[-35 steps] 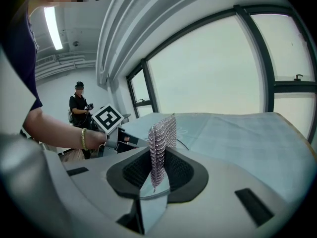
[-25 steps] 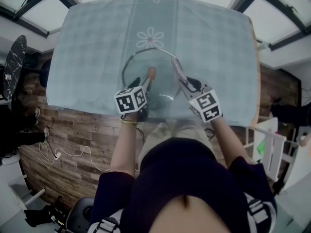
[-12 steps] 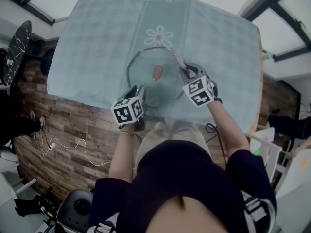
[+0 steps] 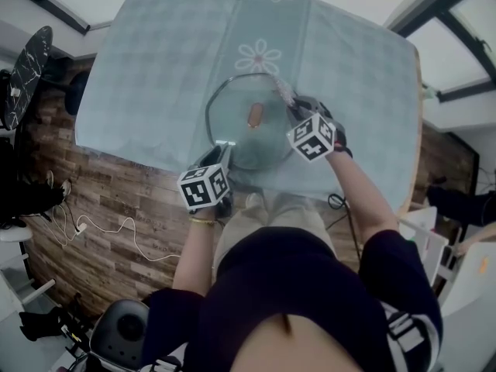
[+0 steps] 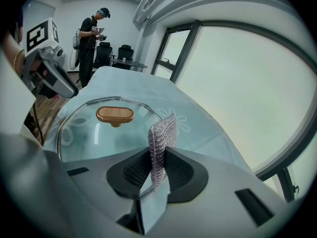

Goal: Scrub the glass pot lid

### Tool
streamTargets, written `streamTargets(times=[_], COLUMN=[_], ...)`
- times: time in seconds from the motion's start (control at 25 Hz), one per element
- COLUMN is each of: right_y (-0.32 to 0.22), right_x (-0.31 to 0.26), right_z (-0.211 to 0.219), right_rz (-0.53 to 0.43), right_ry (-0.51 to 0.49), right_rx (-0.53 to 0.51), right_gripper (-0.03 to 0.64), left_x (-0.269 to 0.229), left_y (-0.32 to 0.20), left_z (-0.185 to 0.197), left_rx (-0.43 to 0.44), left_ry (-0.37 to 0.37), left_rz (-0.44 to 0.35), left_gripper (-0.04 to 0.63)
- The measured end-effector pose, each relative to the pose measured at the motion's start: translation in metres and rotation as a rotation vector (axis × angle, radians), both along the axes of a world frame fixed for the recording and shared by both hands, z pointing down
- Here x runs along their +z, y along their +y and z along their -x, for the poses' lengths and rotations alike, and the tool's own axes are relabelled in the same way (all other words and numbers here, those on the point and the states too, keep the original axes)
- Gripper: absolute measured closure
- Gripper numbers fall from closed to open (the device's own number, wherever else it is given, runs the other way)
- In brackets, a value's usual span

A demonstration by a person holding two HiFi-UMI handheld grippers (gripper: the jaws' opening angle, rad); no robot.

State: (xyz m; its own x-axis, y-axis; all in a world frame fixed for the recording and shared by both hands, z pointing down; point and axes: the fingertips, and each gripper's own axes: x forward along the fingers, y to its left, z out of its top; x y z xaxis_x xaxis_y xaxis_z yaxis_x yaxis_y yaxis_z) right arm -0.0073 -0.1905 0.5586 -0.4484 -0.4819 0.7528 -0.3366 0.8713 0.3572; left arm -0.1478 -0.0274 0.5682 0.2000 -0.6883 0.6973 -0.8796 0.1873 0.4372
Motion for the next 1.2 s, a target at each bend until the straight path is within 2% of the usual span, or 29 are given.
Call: streamTargets(times=[0.48,1.2], right_y=[0.019,0.075], right_x=[0.019,0.027], right_z=[0.006,0.003], right_rz=[0.015,0.055], right_ry=[0.025,0.028], right_rx=[-0.011,-0.04], right_gripper=[0.537,0.537], left_x=[0.005,0.008], left_y=[0.01,0.03], left_z=[0.005,0.005], left_rx=[-0.022,-0.031], left_ry=[0.015,0.053], left_rz=[0.005,0.002], left_gripper=[0.48,0.48])
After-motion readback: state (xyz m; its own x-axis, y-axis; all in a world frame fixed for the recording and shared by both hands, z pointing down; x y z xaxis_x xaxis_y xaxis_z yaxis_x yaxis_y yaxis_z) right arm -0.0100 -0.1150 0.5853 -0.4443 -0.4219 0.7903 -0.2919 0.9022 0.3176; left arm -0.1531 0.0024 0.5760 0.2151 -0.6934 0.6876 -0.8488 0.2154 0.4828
